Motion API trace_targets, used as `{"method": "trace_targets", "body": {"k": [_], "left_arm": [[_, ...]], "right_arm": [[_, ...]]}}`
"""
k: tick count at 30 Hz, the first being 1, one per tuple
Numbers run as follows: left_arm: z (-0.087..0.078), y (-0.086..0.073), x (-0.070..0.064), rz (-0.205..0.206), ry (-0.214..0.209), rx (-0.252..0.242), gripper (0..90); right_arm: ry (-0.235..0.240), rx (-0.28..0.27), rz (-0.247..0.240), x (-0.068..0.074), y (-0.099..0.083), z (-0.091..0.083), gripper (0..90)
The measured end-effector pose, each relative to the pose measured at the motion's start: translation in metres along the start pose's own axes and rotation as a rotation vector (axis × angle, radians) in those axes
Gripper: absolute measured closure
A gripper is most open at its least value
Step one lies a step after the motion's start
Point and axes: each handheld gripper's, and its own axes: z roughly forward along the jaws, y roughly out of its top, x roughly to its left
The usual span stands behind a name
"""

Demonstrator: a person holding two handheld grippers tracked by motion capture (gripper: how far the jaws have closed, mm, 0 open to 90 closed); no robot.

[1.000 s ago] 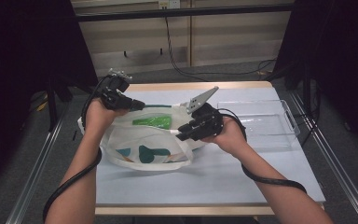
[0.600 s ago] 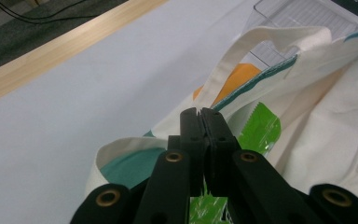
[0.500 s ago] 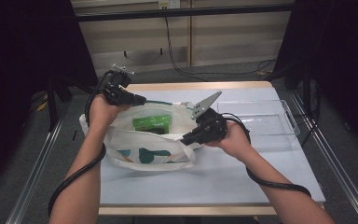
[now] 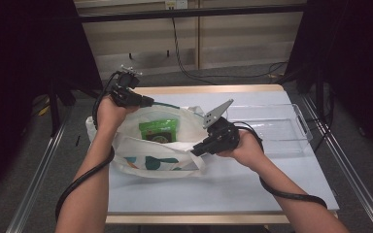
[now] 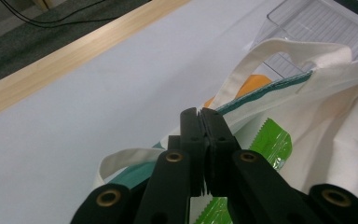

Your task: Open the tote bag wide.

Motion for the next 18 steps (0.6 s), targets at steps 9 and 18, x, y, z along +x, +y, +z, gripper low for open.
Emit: {"method": "trace_targets", "body": {"k": [9, 18], "left_arm": [[0.008, 0.002, 0.004, -0.005, 0.01, 0.0, 88.6], [0.017, 0.002, 0.008, -0.032, 0.019, -0.01, 88.6]], "right_arm": [[0.019, 0.01, 0.0, 0.001, -0.006, 0.003, 85.6], [0.038, 0.026, -0.012, 0.003, -0.012, 0.007, 85.6]]}}
